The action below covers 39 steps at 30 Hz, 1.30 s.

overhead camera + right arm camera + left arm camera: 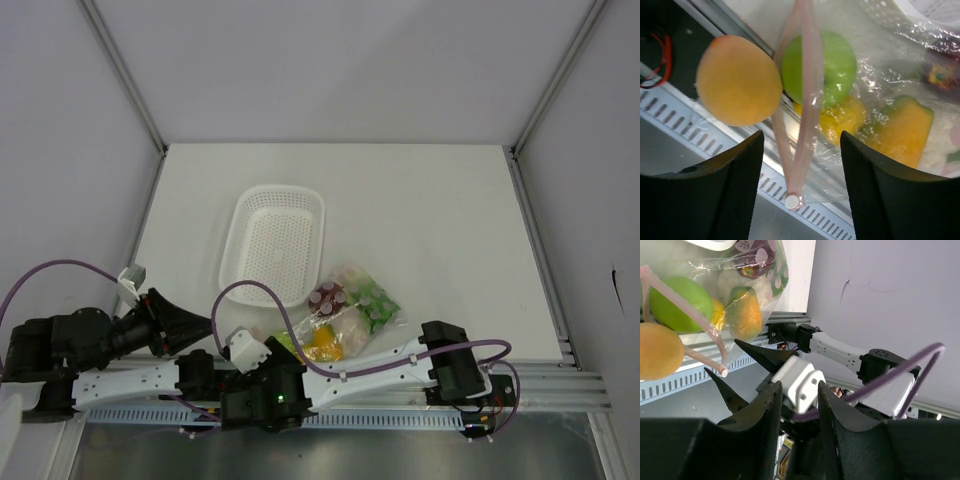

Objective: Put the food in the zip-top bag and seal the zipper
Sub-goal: Pick up the zipper food storage bag at the center of the board.

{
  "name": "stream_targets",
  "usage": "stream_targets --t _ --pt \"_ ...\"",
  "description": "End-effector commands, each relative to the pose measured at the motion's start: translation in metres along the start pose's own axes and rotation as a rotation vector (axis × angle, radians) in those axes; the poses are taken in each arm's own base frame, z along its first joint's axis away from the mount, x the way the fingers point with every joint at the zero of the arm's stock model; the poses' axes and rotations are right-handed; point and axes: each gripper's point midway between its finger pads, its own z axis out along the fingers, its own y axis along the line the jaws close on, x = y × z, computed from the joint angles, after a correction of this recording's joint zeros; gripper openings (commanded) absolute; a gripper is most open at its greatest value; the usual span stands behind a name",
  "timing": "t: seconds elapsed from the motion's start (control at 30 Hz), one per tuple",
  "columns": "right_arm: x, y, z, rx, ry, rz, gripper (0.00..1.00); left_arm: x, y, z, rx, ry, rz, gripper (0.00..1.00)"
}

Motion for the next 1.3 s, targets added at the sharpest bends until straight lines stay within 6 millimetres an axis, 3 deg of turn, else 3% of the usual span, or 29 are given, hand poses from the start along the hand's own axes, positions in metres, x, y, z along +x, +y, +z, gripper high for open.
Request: stream_targets --t 0.0,0.17,0.27,0.37,0.4,0.5,0.67,0.77,0.9,0.97,1.1,1.27 --pt "-0.008 -0.019 0.006 0.114 -0.022 0.054 0.63 -0.005 0.047 -0.009 -0.154 -0.001 0.055 0.38" --pt "-0.003 -0.038 0.016 0.211 -0.009 0.049 0.57 0.0 0.056 -0.006 -0.151 0.026 0.042 0.38" --pt "-0.006 -0.055 0.019 0.271 -0.014 0.039 0.47 0.003 0.061 -0.006 -0.164 0.038 0.042 0.38" --pt "-0.009 -0.073 0.02 0.327 -0.013 0.041 0.29 0.002 0.059 -0.006 -0.168 0.036 0.056 0.39" --pt "-0.011 -0.076 0.019 0.337 -0.02 0.045 0.16 0.002 0.058 -0.006 -0.168 0.035 0.058 0.38" --pt "-0.018 -0.082 0.012 0.345 -0.036 0.043 0.0 0.003 0.055 -0.005 -0.163 0.036 0.069 0.39" --pt "-0.031 -0.077 -0.001 0.302 -0.052 0.058 0.0 0.015 0.047 0.007 -0.162 0.074 0.115 0.36" --pt "-0.046 -0.087 -0.015 0.301 -0.074 0.097 0.0 0.024 0.048 0.013 -0.192 0.111 0.178 0.32" --pt "-0.069 -0.116 -0.03 0.251 -0.095 0.176 0.0 0.045 0.039 0.03 -0.136 0.188 0.252 0.31" --pt "-0.064 -0.121 -0.024 0.223 -0.071 0.184 0.0 0.051 0.04 0.036 -0.126 0.21 0.281 0.31" --pt "-0.058 -0.156 -0.024 0.246 -0.061 0.248 0.0 0.06 0.042 0.043 -0.13 0.244 0.301 0.31" --pt "-0.067 -0.209 -0.05 0.265 -0.103 0.344 0.0 0.06 0.029 0.042 -0.085 0.243 0.33 0.33"
